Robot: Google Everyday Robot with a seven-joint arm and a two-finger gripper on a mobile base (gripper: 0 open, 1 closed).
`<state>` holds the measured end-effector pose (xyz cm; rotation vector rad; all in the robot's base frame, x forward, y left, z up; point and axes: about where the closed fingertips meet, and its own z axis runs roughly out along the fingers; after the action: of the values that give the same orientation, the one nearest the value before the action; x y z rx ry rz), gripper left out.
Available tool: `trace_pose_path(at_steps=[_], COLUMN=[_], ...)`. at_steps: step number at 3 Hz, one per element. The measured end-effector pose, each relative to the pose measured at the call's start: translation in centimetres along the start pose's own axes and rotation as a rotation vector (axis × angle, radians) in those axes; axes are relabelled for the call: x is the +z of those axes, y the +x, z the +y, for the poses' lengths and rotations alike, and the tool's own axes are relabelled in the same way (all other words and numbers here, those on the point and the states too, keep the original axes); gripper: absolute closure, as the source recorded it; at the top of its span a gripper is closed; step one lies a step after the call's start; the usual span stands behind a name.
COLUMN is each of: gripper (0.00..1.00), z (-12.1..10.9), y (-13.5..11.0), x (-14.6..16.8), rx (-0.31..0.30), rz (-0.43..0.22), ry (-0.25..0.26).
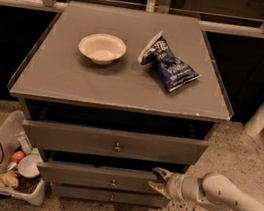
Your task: Open middle drawer
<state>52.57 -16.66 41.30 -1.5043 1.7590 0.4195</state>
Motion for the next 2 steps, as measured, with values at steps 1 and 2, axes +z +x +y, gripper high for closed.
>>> trace_pose_path(at_steps=[1,2], gripper=[0.81,0.58], z=[0.00,0.01], y=[0.00,0.00], x=[0.00,0.01], rx=[0.000,0.000], rz=[0.000,0.000], ry=[0.000,0.000])
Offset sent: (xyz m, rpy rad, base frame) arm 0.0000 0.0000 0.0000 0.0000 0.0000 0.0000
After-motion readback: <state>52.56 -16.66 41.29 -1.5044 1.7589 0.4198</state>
